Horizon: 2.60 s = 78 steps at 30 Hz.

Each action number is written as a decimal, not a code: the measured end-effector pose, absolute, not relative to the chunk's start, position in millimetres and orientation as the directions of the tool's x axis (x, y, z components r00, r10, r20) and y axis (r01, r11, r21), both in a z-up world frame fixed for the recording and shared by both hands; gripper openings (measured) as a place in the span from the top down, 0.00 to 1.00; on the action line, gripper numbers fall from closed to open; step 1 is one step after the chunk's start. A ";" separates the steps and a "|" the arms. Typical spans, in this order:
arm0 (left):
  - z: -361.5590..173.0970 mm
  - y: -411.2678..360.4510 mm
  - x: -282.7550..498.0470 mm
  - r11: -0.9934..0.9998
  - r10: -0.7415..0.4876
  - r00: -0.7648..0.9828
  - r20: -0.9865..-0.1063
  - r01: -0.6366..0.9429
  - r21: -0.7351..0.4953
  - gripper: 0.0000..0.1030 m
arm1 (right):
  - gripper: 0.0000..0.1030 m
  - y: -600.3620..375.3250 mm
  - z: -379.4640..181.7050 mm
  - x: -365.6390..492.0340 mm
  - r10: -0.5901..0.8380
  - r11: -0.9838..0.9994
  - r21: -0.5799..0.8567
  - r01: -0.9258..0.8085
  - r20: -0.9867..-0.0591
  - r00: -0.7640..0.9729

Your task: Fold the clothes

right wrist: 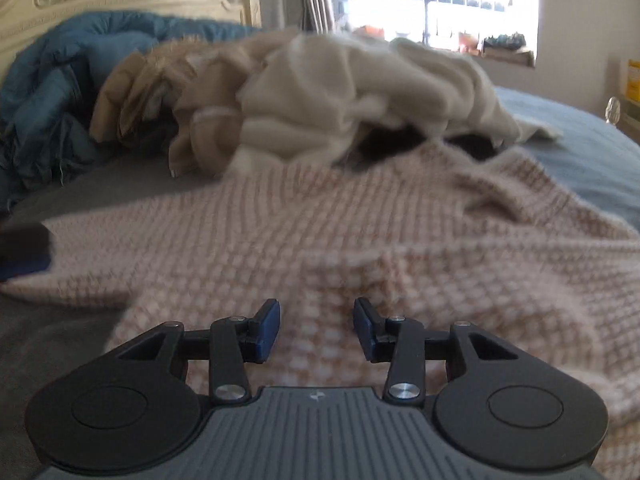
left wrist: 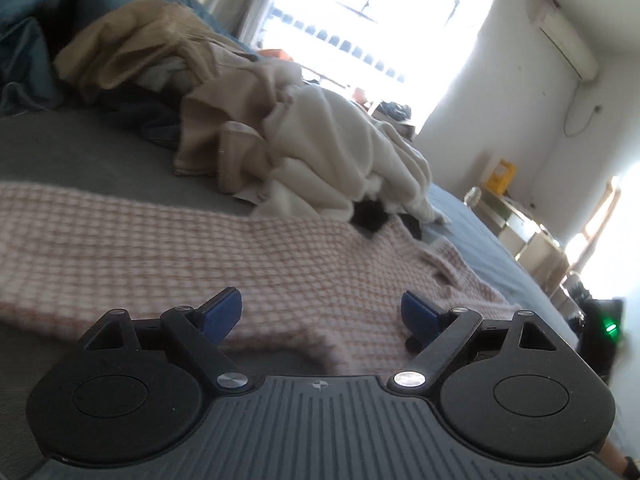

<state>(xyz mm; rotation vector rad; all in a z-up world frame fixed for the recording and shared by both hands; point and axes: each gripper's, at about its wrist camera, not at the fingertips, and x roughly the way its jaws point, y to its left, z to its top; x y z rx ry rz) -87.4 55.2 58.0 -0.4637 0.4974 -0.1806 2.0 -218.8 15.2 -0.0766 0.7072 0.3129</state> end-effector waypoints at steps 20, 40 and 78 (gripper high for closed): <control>9.5 216.7 -135.6 0.563 0.182 0.892 -0.414 -0.440 -0.699 0.19 | 0.56 -34.0 48.5 -7.4 0.496 0.850 0.139 -0.509 -0.541 0.680; 130.1 126.1 -98.6 0.800 0.103 0.990 -0.098 -0.141 -0.583 0.87 | 0.54 -37.7 33.5 4.7 0.510 0.851 0.248 -0.463 -0.600 0.616; 52.7 -88.6 -94.0 0.918 -0.267 0.895 -0.358 0.350 0.189 0.04 | 0.46 -475.6 25.3 -47.7 0.278 0.713 0.687 0.140 -0.461 0.843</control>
